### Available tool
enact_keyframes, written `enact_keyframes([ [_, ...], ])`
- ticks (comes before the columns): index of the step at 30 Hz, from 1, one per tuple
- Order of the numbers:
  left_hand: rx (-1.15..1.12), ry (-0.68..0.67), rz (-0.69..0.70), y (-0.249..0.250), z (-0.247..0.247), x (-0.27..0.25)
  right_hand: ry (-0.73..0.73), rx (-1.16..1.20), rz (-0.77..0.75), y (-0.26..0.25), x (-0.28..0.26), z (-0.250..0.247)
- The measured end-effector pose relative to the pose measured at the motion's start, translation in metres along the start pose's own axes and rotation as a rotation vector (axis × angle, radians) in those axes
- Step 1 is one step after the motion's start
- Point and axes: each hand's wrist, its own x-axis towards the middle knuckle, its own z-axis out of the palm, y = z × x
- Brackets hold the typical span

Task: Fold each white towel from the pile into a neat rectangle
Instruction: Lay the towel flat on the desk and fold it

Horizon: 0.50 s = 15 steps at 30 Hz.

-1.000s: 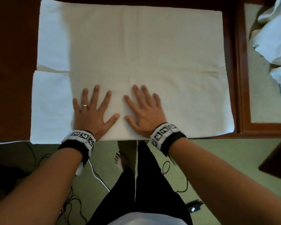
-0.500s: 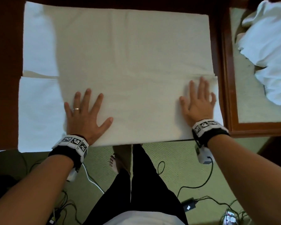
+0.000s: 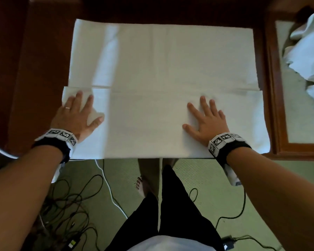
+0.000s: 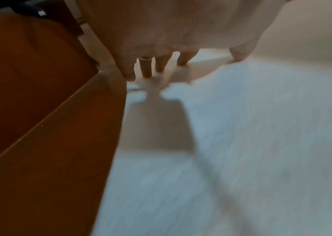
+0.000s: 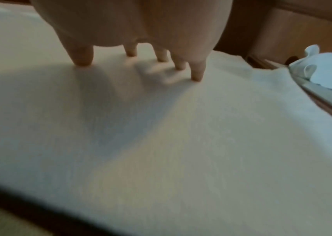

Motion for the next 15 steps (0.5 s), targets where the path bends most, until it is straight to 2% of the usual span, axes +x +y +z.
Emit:
enact_keyframes([
  [5, -0.154, 0.008, -0.115, 0.025, -0.051, 0.002, -0.087, 0.135, 0.037, -0.002, 0.013, -0.039],
  [8, -0.262, -0.004, -0.079, 0.041, -0.086, 0.015, -0.010, 0.226, 0.075, 0.001, 0.024, -0.067],
  [15, -0.398, 0.056, -0.001, 0.063, -0.163, 0.077, 0.080, 0.178, 0.103, 0.034, 0.084, -0.130],
])
